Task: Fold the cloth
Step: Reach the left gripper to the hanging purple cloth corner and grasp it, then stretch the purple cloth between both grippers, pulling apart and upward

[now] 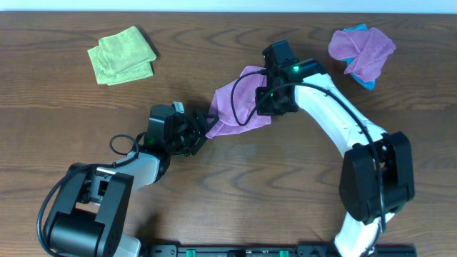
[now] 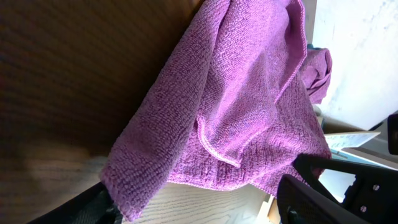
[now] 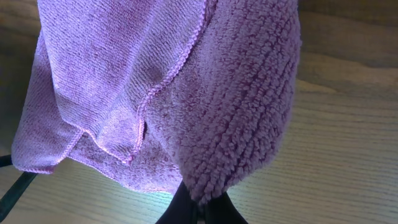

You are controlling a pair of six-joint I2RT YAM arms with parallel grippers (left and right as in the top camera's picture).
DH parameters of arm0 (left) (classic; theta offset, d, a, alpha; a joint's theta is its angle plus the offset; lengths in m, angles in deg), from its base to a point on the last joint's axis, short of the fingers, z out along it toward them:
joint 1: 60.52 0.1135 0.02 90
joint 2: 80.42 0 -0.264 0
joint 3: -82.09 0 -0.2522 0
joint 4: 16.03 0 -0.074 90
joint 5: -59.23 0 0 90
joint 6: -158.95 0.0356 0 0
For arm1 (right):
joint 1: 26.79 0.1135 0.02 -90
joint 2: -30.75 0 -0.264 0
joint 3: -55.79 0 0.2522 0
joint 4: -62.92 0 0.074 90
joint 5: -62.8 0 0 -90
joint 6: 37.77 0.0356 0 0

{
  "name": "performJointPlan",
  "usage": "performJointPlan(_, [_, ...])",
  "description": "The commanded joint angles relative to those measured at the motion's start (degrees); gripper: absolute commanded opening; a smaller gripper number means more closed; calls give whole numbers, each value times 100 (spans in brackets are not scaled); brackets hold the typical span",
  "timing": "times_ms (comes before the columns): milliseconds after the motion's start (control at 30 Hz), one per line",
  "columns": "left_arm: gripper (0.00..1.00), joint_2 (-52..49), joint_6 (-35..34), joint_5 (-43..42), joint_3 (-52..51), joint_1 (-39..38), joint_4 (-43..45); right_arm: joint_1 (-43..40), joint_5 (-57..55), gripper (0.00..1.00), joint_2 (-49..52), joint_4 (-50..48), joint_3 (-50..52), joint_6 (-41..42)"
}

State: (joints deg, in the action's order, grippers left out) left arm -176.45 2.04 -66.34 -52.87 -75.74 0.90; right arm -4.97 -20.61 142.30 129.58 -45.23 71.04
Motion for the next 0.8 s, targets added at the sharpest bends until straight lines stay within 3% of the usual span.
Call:
performJointPlan(0, [75, -28, 2, 4, 66, -24, 26, -9, -35, 2, 0, 4, -37, -44])
performJointPlan(100, [60, -28, 2, 46, 66, -24, 20, -9, -37, 1, 0, 4, -37, -44])
performJointPlan(167, [41, -28, 0, 74, 66, -24, 20, -9, -37, 2, 0, 4, -37, -44])
performJointPlan(267, [20, -28, 0, 85, 66, -22, 37, -11, -37, 2, 0, 26, -37, -44])
performJointPlan(433, [11, -28, 0, -4, 66, 122, 603, -11, -236, 1, 0, 101, -37, -44])
performJointPlan(467, [6, -28, 0, -35, 66, 184, 750, -11, -256, 1, 0, 116, -37, -44])
performJointPlan(767, [6, -24, -129, -514, 68, 778, 1202, -13, -256, 1, -2, 205, -37, -46])
